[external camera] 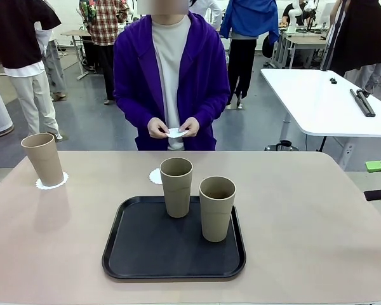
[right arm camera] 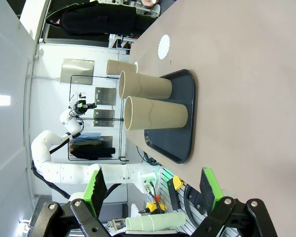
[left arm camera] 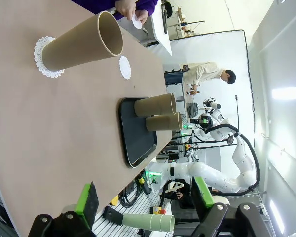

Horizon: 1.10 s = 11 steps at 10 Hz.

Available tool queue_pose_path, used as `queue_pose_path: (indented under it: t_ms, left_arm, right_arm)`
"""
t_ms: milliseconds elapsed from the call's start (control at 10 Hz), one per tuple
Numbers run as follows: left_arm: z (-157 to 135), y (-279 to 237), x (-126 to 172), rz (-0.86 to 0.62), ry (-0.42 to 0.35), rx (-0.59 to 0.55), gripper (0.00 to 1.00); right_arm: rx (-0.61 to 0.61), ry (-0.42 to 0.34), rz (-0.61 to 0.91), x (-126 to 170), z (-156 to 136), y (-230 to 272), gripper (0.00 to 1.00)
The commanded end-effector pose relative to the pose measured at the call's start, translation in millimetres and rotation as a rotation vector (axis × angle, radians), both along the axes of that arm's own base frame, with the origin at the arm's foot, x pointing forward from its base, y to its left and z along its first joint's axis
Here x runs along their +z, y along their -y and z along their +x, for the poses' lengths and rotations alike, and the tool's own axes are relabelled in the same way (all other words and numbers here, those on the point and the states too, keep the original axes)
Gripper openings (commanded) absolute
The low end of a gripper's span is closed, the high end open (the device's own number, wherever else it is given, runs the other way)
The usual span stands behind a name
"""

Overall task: Place coasters on the table and set cups on them.
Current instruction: Take one Reusable plastic cup from the Flat Tray and place it on a coaster set by the human.

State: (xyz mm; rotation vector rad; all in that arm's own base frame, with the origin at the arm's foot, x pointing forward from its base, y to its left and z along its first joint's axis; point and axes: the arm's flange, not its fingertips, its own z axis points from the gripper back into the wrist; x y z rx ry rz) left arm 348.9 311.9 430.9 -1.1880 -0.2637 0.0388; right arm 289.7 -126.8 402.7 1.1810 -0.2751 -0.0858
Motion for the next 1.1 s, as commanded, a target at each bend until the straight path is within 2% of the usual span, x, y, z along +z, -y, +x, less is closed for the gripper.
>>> queue_pose_path:
  t_ms: [0, 200, 400, 500, 700, 1000]
  left_arm:
    - [-0.7, -1.5, 1.6, -0.006, 0.006, 0.006, 1.00]
    - [0.0, 0.0, 0.0, 0.000, 0.000, 0.000, 1.00]
    - [4.8, 40.4, 57.2, 0.143, 0.135, -0.059, 1.00]
    - [6.5, 64.0, 74.4, 0.203, 0.188, -0.084, 1.00]
    - [27.6, 117.7, 109.8, 0.307, 0.251, -0.155, 1.00]
    - [44.8, 212.1, 119.6, 0.426, 0.362, -0.337, 1.00]
  right_arm:
    - [0.001, 0.010, 0.008, 1.0, 0.5, -0.2, 1.00]
    - [0.001, 0.010, 0.008, 1.0, 0.5, -0.2, 1.00]
    - [0.001, 0.010, 0.008, 1.0, 0.5, -0.2, 1.00]
    - [0.001, 0.010, 0.008, 1.0, 0.5, -0.2, 1.00]
    - [0.001, 0.010, 0.008, 1.0, 0.5, -0.2, 1.00]
    - [0.001, 0.010, 0.008, 1.0, 0.5, -0.2, 1.00]
